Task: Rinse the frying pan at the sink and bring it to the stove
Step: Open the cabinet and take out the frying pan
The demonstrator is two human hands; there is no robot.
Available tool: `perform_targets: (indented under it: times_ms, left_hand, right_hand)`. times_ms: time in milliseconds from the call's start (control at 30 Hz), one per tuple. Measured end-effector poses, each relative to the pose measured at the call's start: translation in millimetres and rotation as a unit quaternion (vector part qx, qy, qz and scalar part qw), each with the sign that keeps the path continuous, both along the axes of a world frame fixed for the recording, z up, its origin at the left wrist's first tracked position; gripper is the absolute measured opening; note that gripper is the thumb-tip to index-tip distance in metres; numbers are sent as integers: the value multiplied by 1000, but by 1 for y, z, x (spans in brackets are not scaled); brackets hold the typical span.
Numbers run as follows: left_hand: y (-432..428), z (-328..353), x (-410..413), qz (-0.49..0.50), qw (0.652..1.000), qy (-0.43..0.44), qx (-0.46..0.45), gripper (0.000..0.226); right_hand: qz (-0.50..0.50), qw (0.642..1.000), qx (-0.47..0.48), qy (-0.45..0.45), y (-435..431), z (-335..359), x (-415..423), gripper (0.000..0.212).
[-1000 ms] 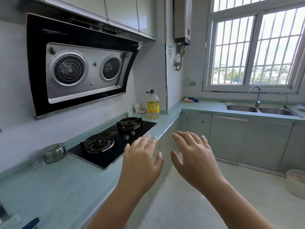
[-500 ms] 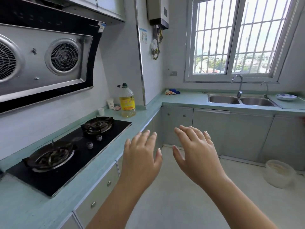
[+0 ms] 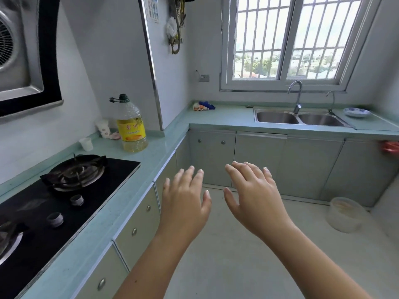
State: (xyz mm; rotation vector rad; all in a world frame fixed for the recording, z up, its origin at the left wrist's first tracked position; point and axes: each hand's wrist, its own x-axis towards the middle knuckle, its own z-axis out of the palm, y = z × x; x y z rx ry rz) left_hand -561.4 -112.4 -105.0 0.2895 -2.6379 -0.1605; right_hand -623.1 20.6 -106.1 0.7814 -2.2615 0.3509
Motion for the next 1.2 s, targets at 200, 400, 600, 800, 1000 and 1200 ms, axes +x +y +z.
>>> perform_targets:
  times_ms: [200, 400, 600, 800, 1000, 1200]
  left_hand:
    - [-74, -2, -84, 11, 999, 37, 15, 45]
    - [-109, -22, -144, 15, 999, 19, 30, 49]
    - [-134, -44, -213, 51, 996, -5, 72, 51]
    - [-150, -47, -313, 71, 997, -23, 36, 49]
    - [-159, -48, -407, 92, 995, -36, 16, 45]
    - [-183, -70, -457, 122, 989, -76, 39, 46]
  right_hand:
    - [7, 1000, 14, -9, -76, 0, -84, 41]
    - [12, 999, 23, -22, -122, -19, -147, 44]
    - [41, 997, 31, -50, -155, -39, -221, 46]
    - [76, 995, 13, -64, -171, -50, -327, 44]
    - [100, 991, 2, -86, -187, -55, -424, 43]
    - [133, 986, 10, -97, -215, -74, -486, 42]
